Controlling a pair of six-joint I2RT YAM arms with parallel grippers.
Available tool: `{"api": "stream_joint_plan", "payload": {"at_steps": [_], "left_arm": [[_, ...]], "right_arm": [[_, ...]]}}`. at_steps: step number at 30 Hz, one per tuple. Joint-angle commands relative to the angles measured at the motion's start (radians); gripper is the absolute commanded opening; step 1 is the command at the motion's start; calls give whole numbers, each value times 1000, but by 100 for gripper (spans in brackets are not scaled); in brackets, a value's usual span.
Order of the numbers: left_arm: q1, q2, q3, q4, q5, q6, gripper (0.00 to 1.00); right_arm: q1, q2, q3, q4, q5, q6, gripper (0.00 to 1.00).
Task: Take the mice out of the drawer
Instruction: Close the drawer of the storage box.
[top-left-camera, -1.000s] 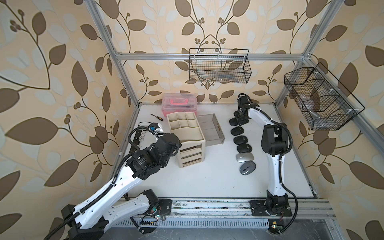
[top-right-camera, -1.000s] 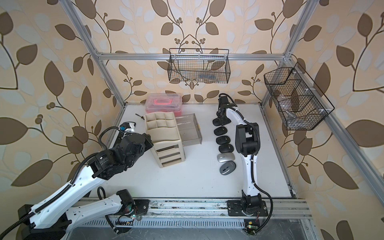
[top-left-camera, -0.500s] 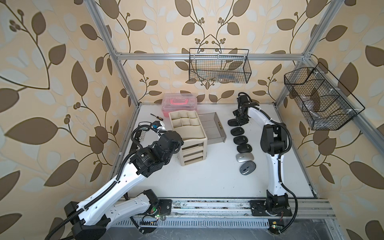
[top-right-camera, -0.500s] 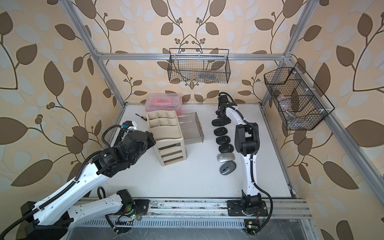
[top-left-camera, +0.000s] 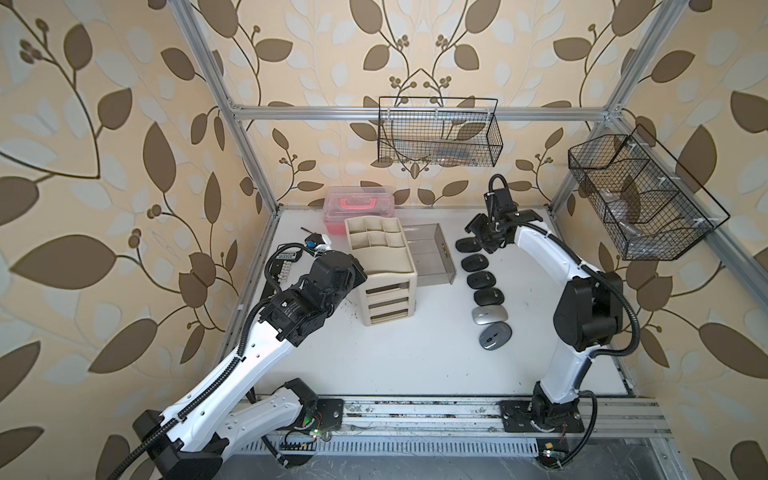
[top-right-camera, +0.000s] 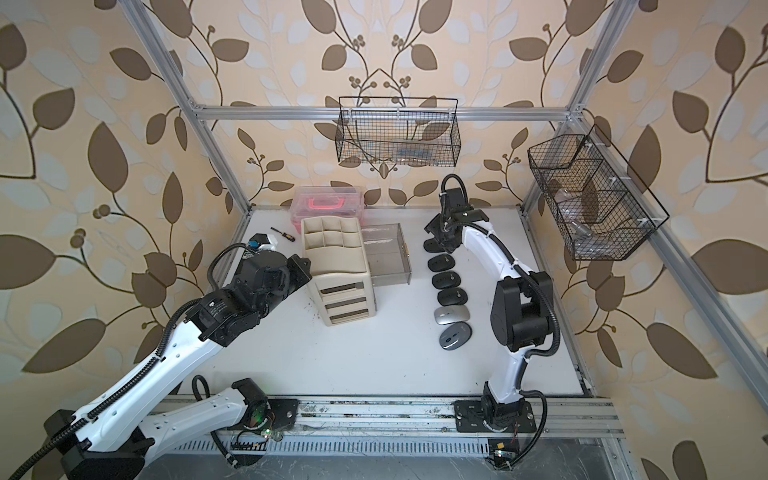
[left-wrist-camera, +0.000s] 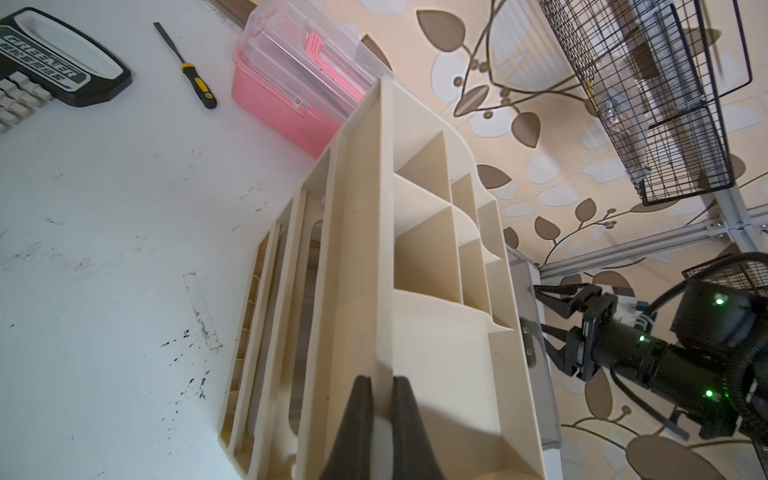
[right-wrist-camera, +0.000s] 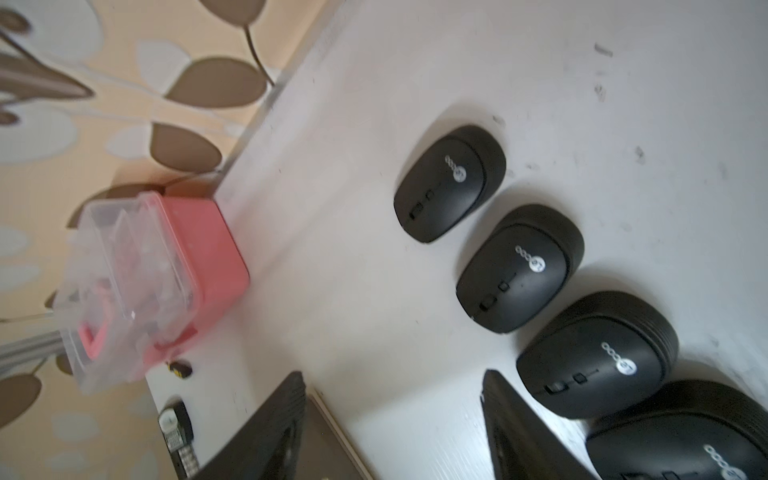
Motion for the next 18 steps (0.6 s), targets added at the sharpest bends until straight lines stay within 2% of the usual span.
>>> {"api": "stream_joint_plan", "payload": {"at_steps": [1,6,9,13,16,18], "left_arm": [[0,31,-18,21,175,34,0],[2,64,4,42,260,90,0],[2,103,33,39,308,106,0],[1,153,57,56,365,117,0],[2,176,72,52,363,120,0],[1,180,87,27,343,134,0]], "right_arm": [[28,-29,-65,10,-128,-173,67],[87,-77,-66,-13,-198,-293,66],[134,-127,-94,33,-238,-321,67],[188,-118,-109,35,-256,-333,67],[202,-114,-142,61,-271,-330,67],[186,-166,-184,84,-249,-332,68]]}}
